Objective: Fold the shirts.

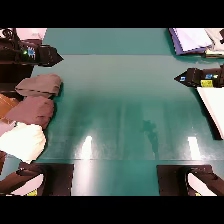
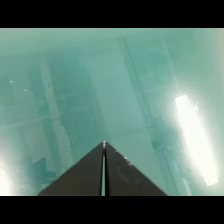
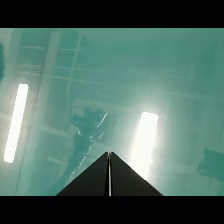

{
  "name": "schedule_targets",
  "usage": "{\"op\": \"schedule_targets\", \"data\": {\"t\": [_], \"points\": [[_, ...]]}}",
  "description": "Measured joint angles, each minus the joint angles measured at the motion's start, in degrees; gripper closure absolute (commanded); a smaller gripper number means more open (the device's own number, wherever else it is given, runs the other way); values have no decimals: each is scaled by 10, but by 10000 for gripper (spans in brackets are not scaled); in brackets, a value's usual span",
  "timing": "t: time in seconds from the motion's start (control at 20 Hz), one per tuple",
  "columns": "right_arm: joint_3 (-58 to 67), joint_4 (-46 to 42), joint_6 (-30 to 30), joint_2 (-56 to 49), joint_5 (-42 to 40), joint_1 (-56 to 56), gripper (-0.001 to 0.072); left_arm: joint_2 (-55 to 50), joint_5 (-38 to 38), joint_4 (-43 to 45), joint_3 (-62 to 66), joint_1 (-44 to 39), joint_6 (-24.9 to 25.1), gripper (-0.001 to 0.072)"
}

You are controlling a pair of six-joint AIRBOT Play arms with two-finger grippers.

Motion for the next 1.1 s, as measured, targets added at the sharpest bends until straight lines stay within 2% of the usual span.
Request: {"op": "schedule_targets", "data": {"t": [0.1,0.15,0.2,0.25,0.4,0.6,0.95,1.0,1.05,1.1], "points": [[0,0,0,0,-3,0,695,0,4,0,0,0,0,681],[0,0,0,0,-6,0,694,-1,16,0,0,0,0,551],[0,0,0,0,-8,0,694,-1,30,6,0,0,0,220],[0,0,0,0,-9,0,694,-3,47,18,0,0,2,136],[0,-1,0,0,-13,0,694,-18,84,98,-4,0,-2,135],[0,-1,0,0,-15,0,694,-75,101,223,-40,16,-46,135],[0,-1,0,0,-16,0,694,-227,116,275,-85,92,-87,136],[0,0,0,0,-17,0,694,-241,118,276,-86,96,-89,170],[0,-1,0,0,-19,0,694,-251,121,276,-87,100,-91,351],[0,-1,0,0,-22,0,694,-258,124,277,-88,103,-92,622]]}}
